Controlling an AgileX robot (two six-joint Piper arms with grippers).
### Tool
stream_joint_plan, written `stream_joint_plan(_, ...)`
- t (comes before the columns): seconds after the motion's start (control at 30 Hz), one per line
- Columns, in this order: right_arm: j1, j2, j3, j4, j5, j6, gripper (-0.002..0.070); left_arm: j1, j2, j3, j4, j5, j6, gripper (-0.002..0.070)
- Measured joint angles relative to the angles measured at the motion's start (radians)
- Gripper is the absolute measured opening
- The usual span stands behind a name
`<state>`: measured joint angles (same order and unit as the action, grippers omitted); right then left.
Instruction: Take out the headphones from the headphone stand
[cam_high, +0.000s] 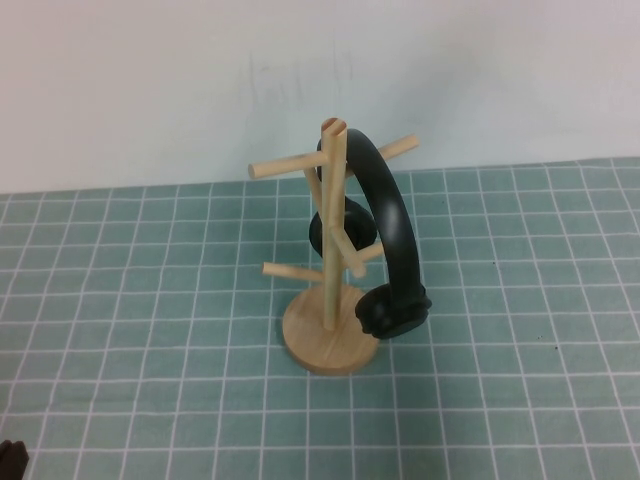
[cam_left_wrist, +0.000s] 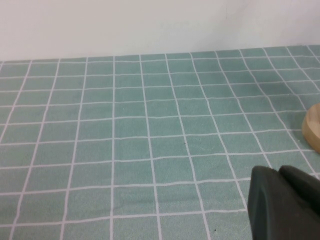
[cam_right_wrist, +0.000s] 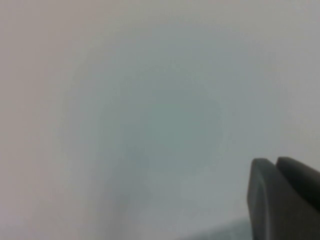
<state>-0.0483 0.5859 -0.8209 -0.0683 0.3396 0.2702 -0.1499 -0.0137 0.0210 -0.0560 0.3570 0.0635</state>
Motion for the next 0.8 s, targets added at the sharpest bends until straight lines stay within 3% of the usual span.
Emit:
stream_joint_plan(0.23,0.002,0.227,-0.002,0.276,0.046,-0.091,-0.0006,0.000,0.000,0.000,0.000,0.000,0.000,-0.0006)
stream_joint_plan(0.43,0.002,0.482,-0.128,0.737,0.364,-0.647,-0.0005,0.000,0.000,0.000,0.000,0.000,0.000,-0.0006)
stream_joint_plan(0.73,0.002,0.843,-0.363,1.185,0.967,-1.187,-0.0005,0.000,0.000,0.000,0.000,0.000,0.000,-0.0006)
stream_joint_plan(0.8,0.019,0.871,-0.370,1.253,0.960,-1.218,-0.0005,0.000,0.000,0.000,0.000,0.000,0.000,-0.0006)
